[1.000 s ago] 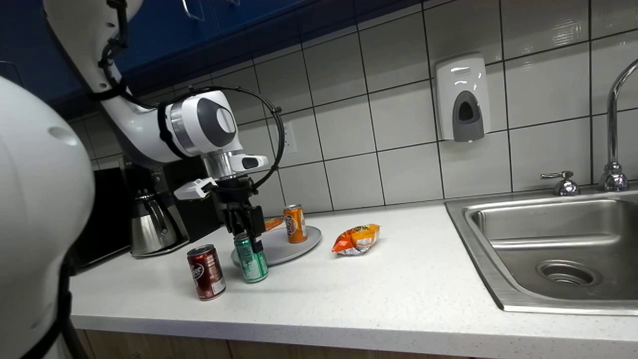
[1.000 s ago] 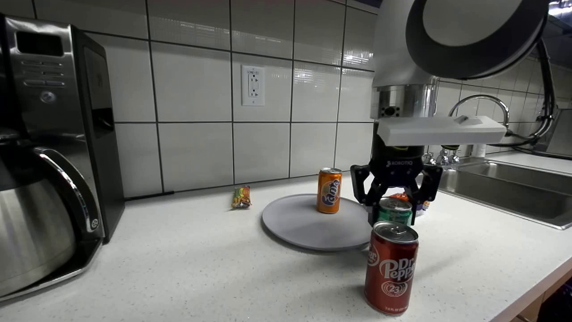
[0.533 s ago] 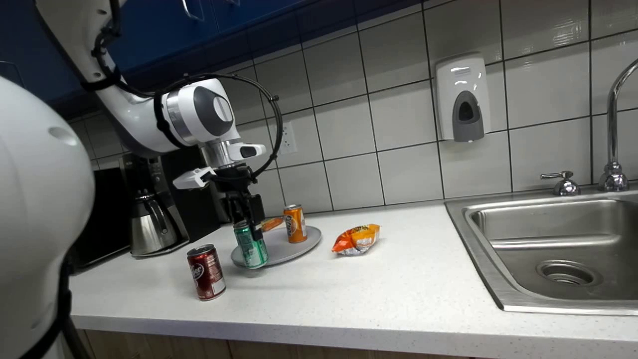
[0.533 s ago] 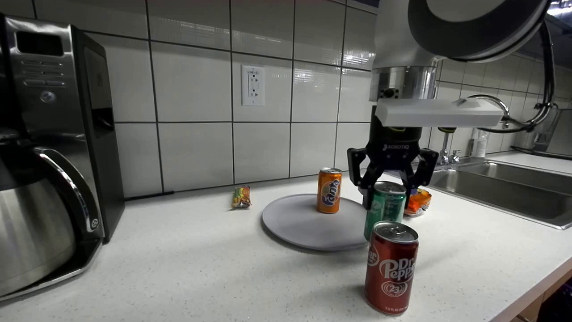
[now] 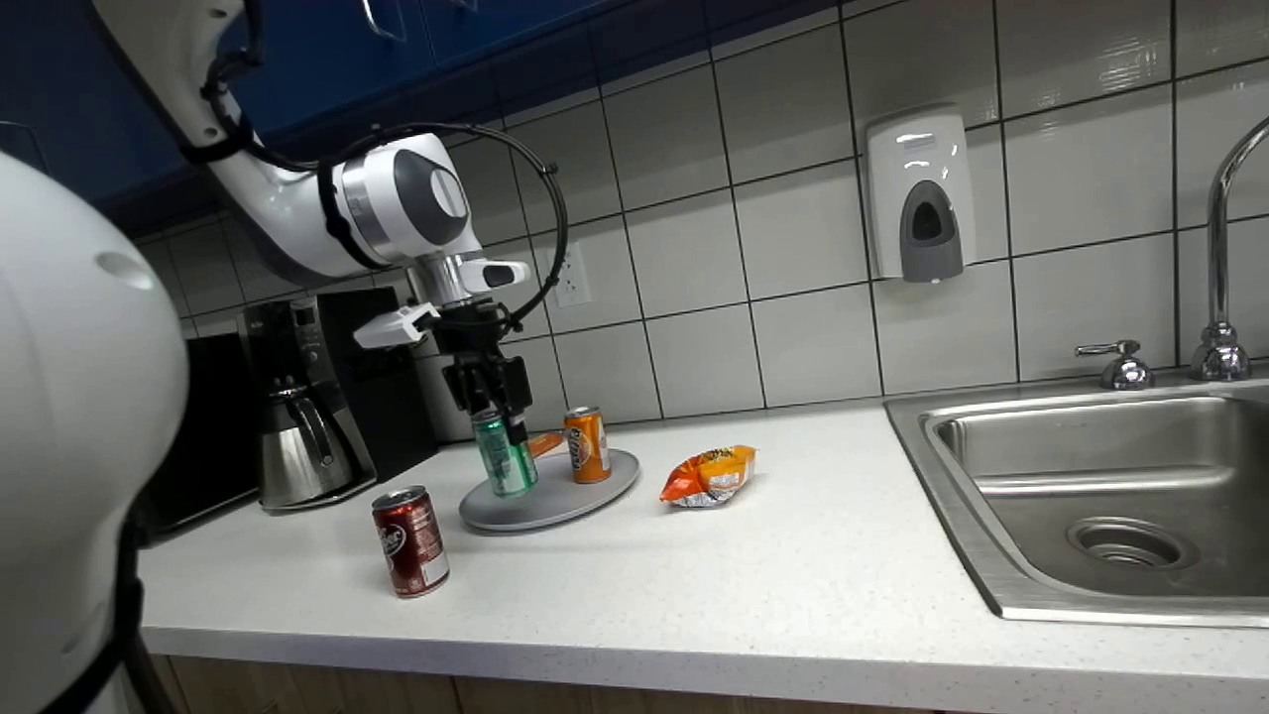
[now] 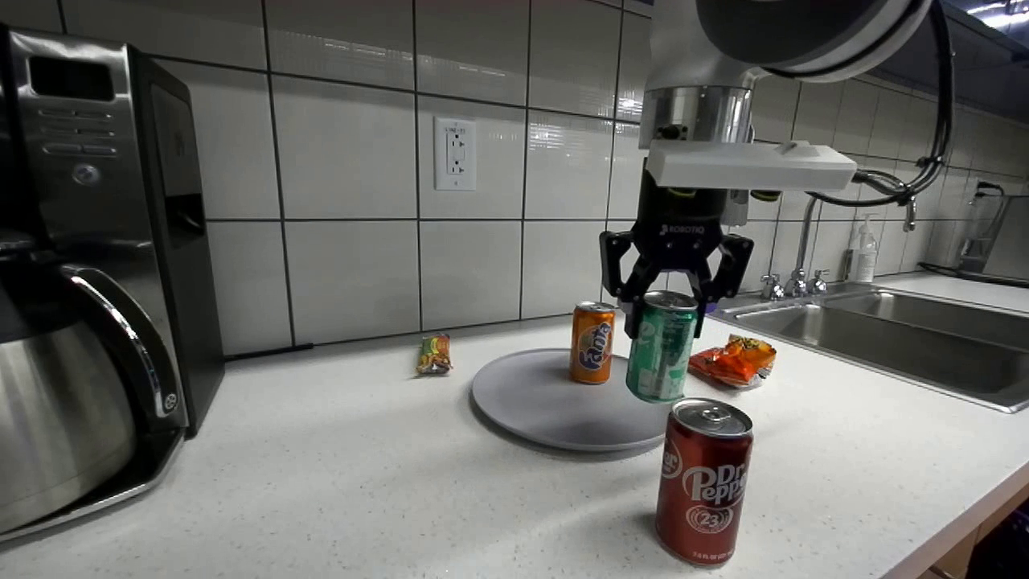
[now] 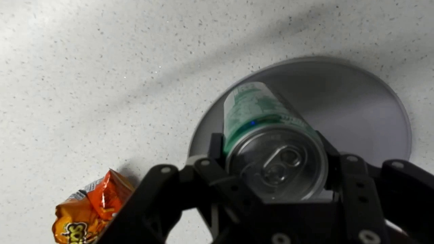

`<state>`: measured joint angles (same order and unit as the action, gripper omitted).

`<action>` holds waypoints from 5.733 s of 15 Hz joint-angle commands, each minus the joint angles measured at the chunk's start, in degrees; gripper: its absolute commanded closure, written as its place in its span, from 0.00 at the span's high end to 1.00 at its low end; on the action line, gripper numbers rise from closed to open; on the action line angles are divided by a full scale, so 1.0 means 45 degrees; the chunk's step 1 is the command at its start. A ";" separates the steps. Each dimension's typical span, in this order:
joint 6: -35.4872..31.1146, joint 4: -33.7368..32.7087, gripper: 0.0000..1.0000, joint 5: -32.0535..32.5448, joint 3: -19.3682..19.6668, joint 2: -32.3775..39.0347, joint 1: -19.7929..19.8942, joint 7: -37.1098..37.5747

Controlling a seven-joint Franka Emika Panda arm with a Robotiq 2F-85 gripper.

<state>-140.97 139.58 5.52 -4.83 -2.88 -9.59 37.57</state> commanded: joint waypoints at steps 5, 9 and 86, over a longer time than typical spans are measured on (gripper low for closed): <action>0.0931 -0.2670 0.38 -0.0124 -0.0152 0.1973 0.0149 -0.1047; 0.1325 -0.4068 0.38 -0.0072 -0.0081 0.3147 -0.0022 -0.1512; -0.0154 0.0978 1.00 -0.1272 -0.1204 0.0391 -0.0992 -0.0715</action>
<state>-140.47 140.63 1.52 -9.05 2.50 -14.34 33.35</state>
